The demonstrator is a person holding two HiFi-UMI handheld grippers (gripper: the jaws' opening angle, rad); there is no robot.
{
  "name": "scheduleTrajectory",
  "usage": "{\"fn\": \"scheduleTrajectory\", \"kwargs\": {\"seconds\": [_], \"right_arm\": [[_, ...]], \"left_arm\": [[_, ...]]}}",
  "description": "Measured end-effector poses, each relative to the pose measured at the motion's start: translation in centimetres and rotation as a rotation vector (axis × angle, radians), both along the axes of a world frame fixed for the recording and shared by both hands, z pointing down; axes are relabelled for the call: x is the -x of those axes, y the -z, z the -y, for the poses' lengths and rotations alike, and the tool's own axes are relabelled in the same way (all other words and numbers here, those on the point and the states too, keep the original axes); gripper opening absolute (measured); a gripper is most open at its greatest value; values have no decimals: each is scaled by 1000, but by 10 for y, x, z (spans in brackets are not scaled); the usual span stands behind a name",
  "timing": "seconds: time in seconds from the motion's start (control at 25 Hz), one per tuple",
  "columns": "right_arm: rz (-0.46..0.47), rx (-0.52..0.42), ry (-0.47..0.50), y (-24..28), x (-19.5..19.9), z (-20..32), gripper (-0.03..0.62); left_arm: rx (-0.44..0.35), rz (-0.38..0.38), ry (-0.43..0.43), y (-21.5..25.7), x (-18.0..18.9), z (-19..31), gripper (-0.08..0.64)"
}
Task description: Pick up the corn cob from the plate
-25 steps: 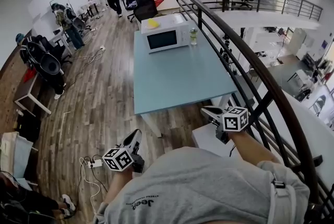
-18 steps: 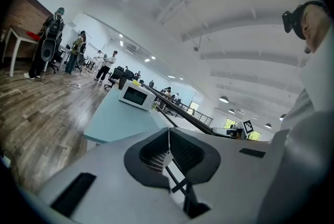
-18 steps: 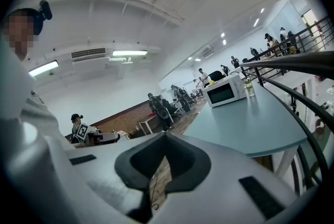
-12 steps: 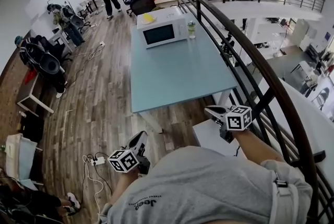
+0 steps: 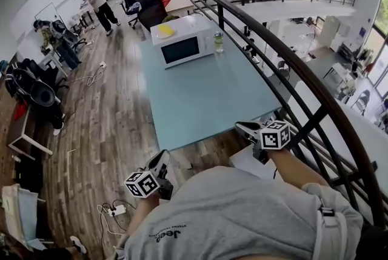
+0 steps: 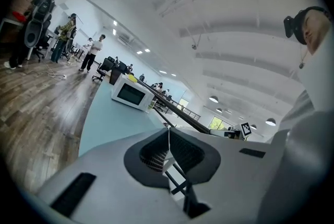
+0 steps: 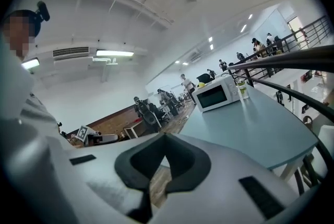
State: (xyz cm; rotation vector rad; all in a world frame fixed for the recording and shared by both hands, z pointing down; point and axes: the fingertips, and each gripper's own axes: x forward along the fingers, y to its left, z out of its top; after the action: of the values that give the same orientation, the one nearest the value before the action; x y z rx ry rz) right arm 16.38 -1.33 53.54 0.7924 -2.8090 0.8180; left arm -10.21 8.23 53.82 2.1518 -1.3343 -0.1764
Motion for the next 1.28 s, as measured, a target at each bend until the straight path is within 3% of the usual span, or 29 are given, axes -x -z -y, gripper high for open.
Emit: {"fn": "scheduleTrajectory", "kwargs": {"seconds": [0.28, 0.56, 1.0, 1.16, 1.28], "right_arm": [[8, -23, -45, 19, 87, 47, 15], [-34, -2, -90, 10, 127, 75, 15], [-63, 37, -107, -5, 122, 118, 15], [-13, 54, -72, -13, 124, 155, 15], [14, 66, -30, -23, 120, 200, 15]], "left_arm": [[-42, 31, -53, 23, 93, 61, 23], [-26, 8, -79, 9, 144, 92, 23], [10, -8, -51, -6, 158, 124, 23], [15, 40, -12, -2, 161, 146, 23], [-4, 79, 69, 9, 165, 173, 23]]}}
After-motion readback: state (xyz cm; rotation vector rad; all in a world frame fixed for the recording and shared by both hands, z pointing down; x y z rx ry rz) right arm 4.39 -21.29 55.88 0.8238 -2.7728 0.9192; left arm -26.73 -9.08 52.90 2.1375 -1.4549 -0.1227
